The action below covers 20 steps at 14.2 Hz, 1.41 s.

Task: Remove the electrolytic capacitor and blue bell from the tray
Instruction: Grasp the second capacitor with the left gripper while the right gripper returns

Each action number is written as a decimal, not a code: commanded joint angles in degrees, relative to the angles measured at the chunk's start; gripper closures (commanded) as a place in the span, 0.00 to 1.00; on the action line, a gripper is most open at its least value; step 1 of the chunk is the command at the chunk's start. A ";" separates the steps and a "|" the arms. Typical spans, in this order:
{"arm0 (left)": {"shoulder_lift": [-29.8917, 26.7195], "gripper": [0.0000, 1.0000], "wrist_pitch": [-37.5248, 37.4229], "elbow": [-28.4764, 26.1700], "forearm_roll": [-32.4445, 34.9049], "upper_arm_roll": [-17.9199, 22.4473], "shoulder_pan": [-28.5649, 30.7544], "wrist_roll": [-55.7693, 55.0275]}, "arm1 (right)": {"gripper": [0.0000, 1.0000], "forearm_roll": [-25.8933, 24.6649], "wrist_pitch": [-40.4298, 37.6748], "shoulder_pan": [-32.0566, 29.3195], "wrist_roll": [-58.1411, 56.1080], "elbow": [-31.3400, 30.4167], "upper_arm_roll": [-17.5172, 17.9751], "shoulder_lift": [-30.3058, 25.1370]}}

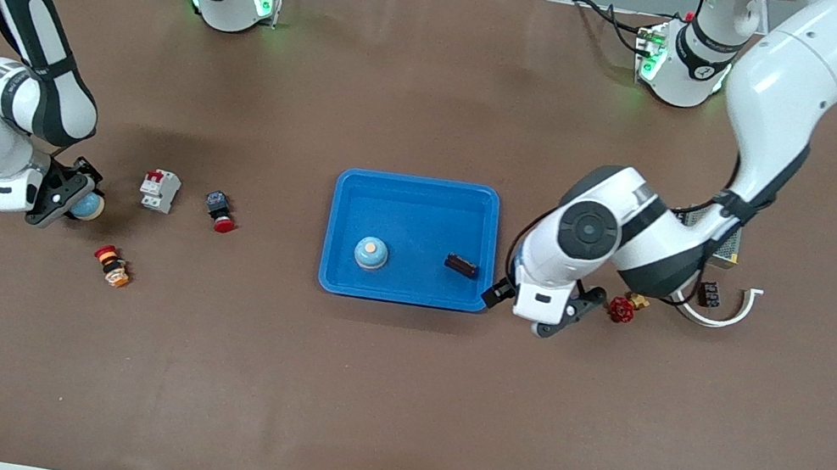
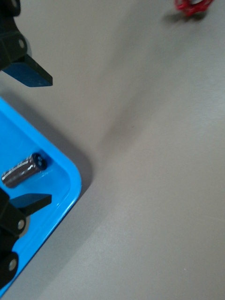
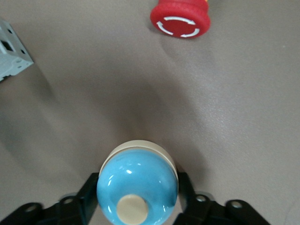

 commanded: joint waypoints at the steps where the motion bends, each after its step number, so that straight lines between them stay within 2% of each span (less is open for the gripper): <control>1: 1.75 0.00 0.07 3.66 -0.65 3.95 -5.37 -4.86 | 0.00 -0.55 0.23 -0.80 -0.07 -0.31 1.14 -1.05; 3: 2.71 0.00 2.43 3.66 -0.65 4.05 -6.70 -8.37 | 0.00 -0.02 -7.11 -0.36 0.20 1.96 1.40 -3.33; 6: 4.20 0.00 5.25 3.66 -0.48 4.13 -8.45 -13.65 | 0.00 0.16 -22.58 1.30 3.61 9.16 1.58 -7.46; 9: 5.53 0.00 6.14 3.66 -0.04 4.66 -9.25 -18.57 | 0.00 1.73 -35.07 4.21 12.91 16.11 1.75 -10.36; 11: 5.62 0.00 6.14 3.58 -0.12 5.71 -11.00 -21.30 | 0.00 5.68 -40.44 6.31 19.68 19.80 2.19 -12.21; 13: 6.40 0.00 6.14 3.66 -0.21 5.89 -11.62 -22.88 | 0.00 6.40 -45.54 9.90 29.24 23.06 2.45 -13.09; 18: 7.99 0.00 6.23 3.66 -0.13 6.94 -13.64 -28.77 | 0.00 10.08 -47.06 22.99 56.13 24.21 2.45 -15.56; 20: 8.51 0.02 6.31 3.75 -0.21 8.35 -15.13 -30.18 | 0.00 14.55 -44.96 26.96 65.20 23.95 2.28 -15.56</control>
